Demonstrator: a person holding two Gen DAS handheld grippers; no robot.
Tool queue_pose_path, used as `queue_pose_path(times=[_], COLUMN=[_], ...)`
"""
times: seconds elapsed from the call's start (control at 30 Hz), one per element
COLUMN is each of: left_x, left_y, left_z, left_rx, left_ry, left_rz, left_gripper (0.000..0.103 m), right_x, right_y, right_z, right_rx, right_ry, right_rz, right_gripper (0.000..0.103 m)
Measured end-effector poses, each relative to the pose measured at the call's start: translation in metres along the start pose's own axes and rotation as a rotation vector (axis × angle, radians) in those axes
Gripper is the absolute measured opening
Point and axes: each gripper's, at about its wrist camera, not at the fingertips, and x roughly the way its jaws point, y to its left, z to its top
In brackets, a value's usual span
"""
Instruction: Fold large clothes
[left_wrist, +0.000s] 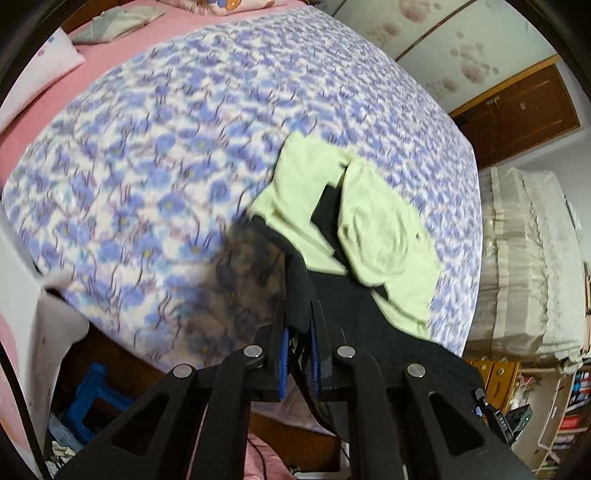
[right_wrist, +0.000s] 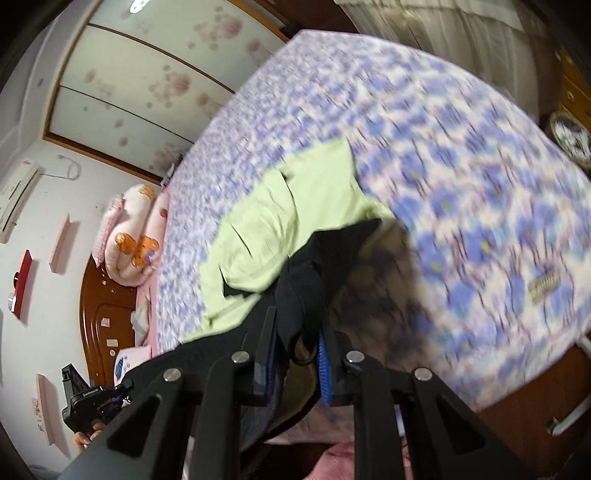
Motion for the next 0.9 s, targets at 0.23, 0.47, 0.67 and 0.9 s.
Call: queue_pose_path(times=[0.23,0.47,0.67,0.9], left_x=[0.018,0.067,0.141,0.224], left_y=[-0.015,-0.022,-0.039,-0.047], left_z=[0.089,0.181,0.244,0.288], left_rx=[-0.08,-0.146,-0.128,-0.139], left_ry=[0.003,0.025,0.033,0.021], left_rz=[-0.009,-0.056,-0.013,0.044], left_gripper=[0.006,0.006,0.006,0.006], right_x=[0.022,0.068,0.135,0.22], right_y=[0.033,0.047,0.047,0.025], right_z=[0.074,0.139,0.186,0.235], right_rx=[0.032,0.088,0.062,0.078], right_ry=[-0.042,-0.084,-0.081,-0.043], right_rz=[-0.034,-0.102,-0.134,-0.136], right_gripper=[0.015,0.014,0.014,0.014])
